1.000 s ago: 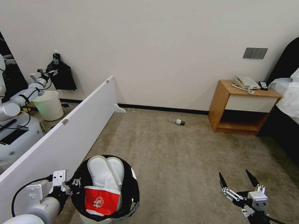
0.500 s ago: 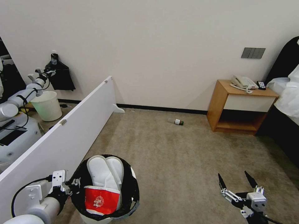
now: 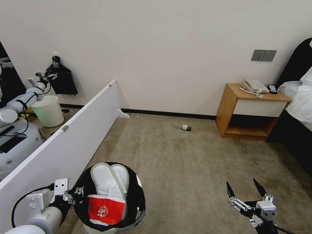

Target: Pick up the trash bin, then pick up the garbage from the floor and place it into the trash bin.

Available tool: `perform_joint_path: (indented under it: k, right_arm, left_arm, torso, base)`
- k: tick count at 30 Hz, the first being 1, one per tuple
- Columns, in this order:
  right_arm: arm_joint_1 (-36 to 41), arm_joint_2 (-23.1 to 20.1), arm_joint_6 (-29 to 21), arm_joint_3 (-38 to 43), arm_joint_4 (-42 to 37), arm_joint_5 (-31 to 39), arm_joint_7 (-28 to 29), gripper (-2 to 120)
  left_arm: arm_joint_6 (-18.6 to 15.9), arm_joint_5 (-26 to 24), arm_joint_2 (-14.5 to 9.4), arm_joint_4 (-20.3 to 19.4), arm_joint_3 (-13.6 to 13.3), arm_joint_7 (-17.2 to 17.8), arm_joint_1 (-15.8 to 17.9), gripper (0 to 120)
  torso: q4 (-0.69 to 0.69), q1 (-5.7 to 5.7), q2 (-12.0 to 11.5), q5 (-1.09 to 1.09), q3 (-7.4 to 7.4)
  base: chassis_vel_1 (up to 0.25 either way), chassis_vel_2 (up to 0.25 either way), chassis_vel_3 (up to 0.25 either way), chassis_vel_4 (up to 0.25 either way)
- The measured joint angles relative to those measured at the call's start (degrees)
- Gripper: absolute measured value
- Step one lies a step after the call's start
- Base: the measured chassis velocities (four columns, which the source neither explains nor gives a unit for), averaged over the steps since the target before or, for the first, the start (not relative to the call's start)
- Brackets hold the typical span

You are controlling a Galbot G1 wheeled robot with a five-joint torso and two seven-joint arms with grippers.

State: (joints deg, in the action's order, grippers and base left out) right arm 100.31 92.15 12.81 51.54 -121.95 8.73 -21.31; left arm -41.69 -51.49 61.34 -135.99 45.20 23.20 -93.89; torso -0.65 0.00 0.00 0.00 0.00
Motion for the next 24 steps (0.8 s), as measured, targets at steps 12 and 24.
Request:
perform_joint_path:
  k: [12, 24]
  right_arm:
    - [-0.14, -0.01, 0.0, 0.06, -0.13, 0.09, -0.1, 100]
    - [-0.23, -0.01, -0.05, 0.26, -0.19, 0.4, -0.17, 100]
  left_arm:
    - [0.0, 0.21, 0.03, 0.02, -0.06, -0.02, 0.02, 4]
    - [0.0, 0.42, 0.23, 0.02, -0.25, -0.05, -0.24, 4]
  torso:
    - [0.0, 0.0, 0.0, 0.0, 0.0]
    - [0.0, 0.0, 0.0, 0.0, 0.0]
  base:
    - [0.0, 0.0, 0.0, 0.0]
    - [0.0, 0.0, 0.0, 0.0]
